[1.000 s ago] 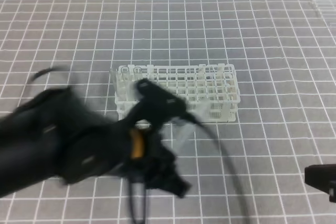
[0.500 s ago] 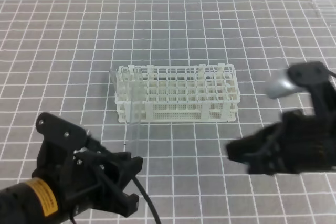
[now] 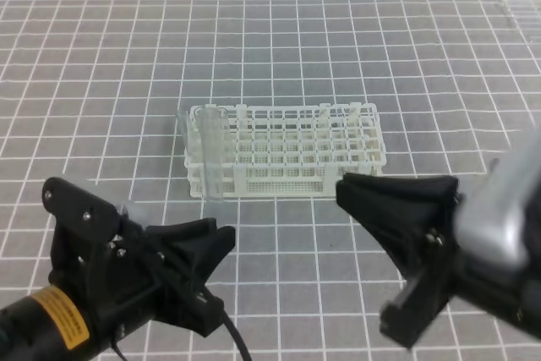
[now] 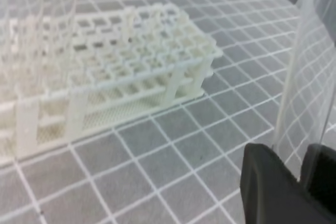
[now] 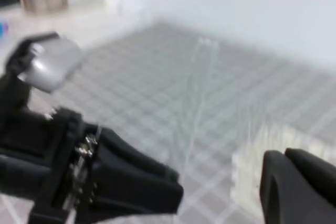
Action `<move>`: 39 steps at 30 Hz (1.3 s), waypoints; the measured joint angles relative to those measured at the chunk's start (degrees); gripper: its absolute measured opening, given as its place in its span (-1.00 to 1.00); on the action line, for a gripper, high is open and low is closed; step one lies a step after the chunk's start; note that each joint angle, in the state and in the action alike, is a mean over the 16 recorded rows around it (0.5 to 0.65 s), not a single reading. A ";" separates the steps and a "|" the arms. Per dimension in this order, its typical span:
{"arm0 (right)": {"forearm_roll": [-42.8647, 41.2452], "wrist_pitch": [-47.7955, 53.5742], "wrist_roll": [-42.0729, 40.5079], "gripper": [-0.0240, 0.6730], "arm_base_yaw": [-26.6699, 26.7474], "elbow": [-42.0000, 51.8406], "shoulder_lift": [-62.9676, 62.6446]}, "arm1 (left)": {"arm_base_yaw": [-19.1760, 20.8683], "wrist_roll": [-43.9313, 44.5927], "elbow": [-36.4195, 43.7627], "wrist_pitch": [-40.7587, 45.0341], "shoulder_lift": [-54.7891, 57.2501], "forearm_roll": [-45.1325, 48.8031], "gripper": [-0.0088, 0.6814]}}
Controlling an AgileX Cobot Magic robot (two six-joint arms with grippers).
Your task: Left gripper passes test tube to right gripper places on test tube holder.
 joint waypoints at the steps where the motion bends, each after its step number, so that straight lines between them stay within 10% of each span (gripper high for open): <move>1: -0.40 -3.39 -0.18 -0.97 1.29 1.42 -0.58 | 0.00 -0.01 0.02 -0.49 0.01 0.47 -0.81; 10: -1.35 -23.83 -1.03 -0.81 8.73 9.05 -1.23 | -0.07 -0.04 0.51 -4.55 0.09 5.41 -0.74; 26: -2.99 -28.80 4.36 0.34 9.59 5.38 5.65 | -0.24 -1.58 1.04 -7.65 1.17 12.13 -0.79; 39: -5.74 -33.91 11.57 0.42 9.59 4.77 10.55 | -0.24 -3.11 3.89 -18.63 5.94 14.24 -0.77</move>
